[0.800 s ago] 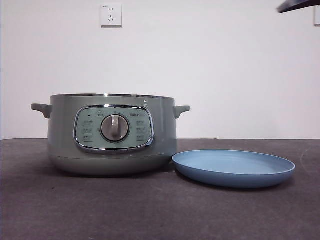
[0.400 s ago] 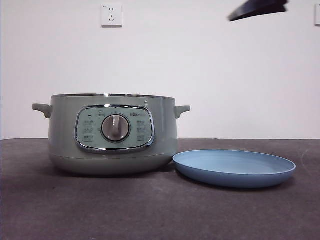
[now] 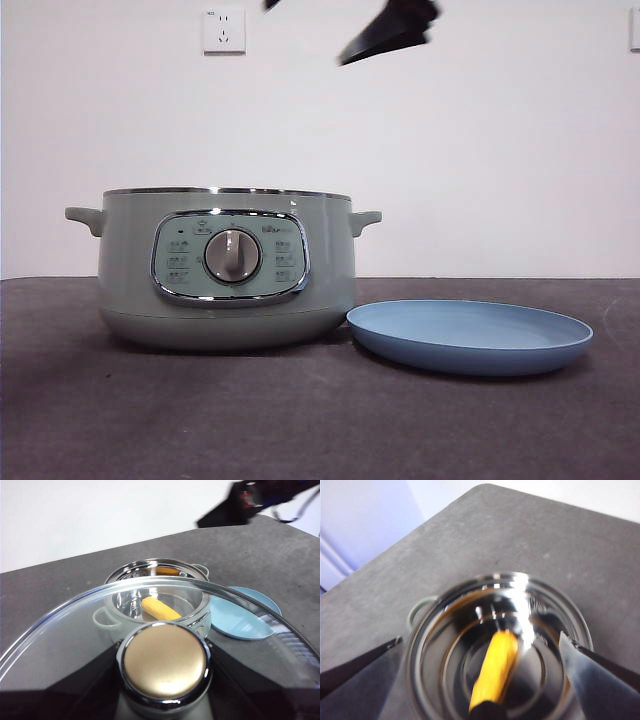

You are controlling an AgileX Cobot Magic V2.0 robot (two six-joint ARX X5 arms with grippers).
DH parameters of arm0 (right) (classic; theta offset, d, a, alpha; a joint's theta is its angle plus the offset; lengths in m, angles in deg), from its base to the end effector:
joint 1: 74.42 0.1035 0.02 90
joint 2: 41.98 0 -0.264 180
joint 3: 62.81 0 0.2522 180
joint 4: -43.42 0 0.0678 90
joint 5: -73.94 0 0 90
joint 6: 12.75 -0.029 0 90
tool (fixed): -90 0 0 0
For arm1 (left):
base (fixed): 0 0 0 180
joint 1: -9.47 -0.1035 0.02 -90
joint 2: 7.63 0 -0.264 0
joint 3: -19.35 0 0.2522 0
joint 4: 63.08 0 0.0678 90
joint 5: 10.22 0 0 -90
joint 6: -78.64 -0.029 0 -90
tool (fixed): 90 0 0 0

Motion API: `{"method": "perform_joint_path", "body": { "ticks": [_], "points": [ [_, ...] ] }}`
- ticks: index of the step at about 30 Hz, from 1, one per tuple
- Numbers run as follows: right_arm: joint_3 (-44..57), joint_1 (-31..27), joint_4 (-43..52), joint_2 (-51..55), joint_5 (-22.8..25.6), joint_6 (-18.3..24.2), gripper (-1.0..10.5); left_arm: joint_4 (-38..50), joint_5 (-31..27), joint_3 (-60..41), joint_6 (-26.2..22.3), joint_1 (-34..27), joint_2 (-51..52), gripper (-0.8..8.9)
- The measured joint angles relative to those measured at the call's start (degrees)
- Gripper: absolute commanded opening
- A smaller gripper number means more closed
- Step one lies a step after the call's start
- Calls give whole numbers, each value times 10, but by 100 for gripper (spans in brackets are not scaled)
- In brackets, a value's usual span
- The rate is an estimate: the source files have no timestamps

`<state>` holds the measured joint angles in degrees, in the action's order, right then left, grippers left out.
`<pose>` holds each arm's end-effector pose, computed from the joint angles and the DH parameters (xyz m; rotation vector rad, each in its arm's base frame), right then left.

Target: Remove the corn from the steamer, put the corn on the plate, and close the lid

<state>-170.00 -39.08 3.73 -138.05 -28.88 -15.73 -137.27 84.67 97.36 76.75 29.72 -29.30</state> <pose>0.3061 0.2249 0.3687 -0.0523 0.5245 0.8090 0.0052 -0.0046 0.3813 0.0742 0.3040 -0.4403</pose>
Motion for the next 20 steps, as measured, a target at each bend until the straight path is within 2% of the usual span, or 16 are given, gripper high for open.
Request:
{"method": "perform_joint_path", "body": {
  "ticks": [9,14,20],
  "points": [
    [-142,37,-2,-183,78,21,718,-9,0,0,0,0,-1,-7],
    [-153,40,-2,-245,99,33,716,-9,0,0,0,0,-1,-7],
    [-153,41,-1,-294,101,37,688,-26,0,0,0,0,-1,-7]
  ]
}}
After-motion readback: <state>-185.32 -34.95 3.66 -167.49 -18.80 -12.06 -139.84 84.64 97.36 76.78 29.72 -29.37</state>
